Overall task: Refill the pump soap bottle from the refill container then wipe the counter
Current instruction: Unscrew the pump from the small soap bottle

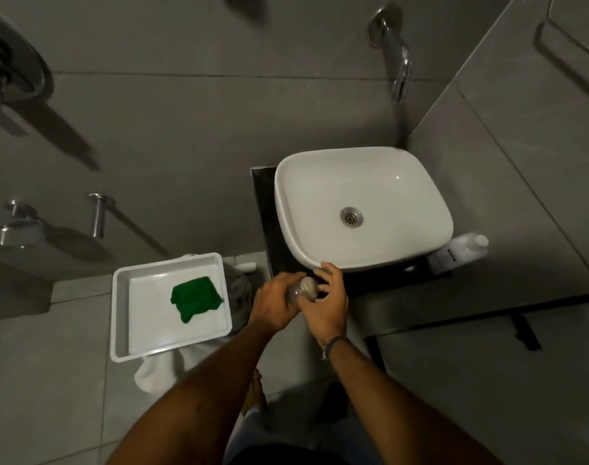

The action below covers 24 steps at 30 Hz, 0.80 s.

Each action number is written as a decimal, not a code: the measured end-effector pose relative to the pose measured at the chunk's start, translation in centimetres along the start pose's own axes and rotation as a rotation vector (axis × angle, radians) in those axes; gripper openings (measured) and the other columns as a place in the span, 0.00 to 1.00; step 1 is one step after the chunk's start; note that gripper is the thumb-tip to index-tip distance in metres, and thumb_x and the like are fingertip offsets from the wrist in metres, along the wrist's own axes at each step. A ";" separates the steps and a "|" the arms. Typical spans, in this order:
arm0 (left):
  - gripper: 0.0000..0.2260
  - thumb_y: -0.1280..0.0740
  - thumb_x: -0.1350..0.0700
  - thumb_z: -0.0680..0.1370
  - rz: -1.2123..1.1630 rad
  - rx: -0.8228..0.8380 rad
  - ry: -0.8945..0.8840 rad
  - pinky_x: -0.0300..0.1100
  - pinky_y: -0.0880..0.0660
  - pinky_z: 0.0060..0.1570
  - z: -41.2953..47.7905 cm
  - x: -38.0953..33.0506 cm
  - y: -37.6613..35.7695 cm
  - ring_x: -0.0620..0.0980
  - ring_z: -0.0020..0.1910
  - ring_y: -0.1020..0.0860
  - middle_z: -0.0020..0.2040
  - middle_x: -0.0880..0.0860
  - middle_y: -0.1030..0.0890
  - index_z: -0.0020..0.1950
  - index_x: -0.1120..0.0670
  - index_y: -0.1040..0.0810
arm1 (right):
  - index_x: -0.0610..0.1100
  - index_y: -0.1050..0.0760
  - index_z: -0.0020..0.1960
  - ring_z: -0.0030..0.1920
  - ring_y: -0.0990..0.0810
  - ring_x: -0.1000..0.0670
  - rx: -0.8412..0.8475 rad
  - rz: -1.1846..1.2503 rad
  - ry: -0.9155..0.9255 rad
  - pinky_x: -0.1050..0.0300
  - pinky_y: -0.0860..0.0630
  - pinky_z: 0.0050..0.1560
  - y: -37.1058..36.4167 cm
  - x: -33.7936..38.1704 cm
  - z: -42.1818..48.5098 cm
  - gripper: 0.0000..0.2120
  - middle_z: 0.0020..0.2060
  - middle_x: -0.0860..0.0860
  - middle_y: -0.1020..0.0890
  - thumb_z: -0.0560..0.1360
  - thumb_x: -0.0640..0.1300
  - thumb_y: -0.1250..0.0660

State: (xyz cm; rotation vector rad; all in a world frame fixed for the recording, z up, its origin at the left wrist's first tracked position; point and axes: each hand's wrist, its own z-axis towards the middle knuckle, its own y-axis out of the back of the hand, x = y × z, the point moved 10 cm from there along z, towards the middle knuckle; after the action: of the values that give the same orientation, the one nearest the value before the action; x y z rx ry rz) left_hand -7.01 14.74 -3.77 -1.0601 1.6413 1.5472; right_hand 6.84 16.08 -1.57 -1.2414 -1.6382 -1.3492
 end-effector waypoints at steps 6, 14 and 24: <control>0.28 0.33 0.43 0.72 0.011 -0.005 0.014 0.54 0.19 0.62 0.1 0.2 -0.1 0.57 0.62 0.16 0.65 0.53 0.15 0.71 0.49 0.18 | 0.52 0.27 0.69 0.52 0.18 0.60 -0.026 -0.025 0.011 0.52 0.17 0.59 -0.1 0.4 -0.1 0.33 0.53 0.56 0.18 0.70 0.29 0.26; 0.26 0.22 0.50 0.76 0.041 0.006 0.030 0.55 0.20 0.65 0.1 0.5 -0.4 0.55 0.64 0.17 0.67 0.52 0.16 0.74 0.49 0.20 | 0.50 0.28 0.70 0.60 0.19 0.50 -0.043 -0.005 0.035 0.54 0.17 0.60 0.1 0.9 -0.4 0.31 0.59 0.50 0.19 0.72 0.29 0.27; 0.33 0.15 0.47 0.69 0.017 -0.024 0.069 0.51 0.20 0.66 0.4 1.8 -0.7 0.54 0.62 0.17 0.65 0.51 0.16 0.72 0.50 0.19 | 0.44 0.22 0.53 0.36 0.16 0.53 -0.514 0.546 -0.112 0.53 0.20 0.45 12.2 -1.9 -0.4 0.14 0.37 0.48 0.15 0.73 0.31 0.25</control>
State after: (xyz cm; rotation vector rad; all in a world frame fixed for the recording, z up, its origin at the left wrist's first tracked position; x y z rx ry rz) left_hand -7.25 14.92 -5.68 -1.1266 1.6862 1.5602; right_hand 18.92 15.38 0.79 -1.9206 -0.9183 -1.3910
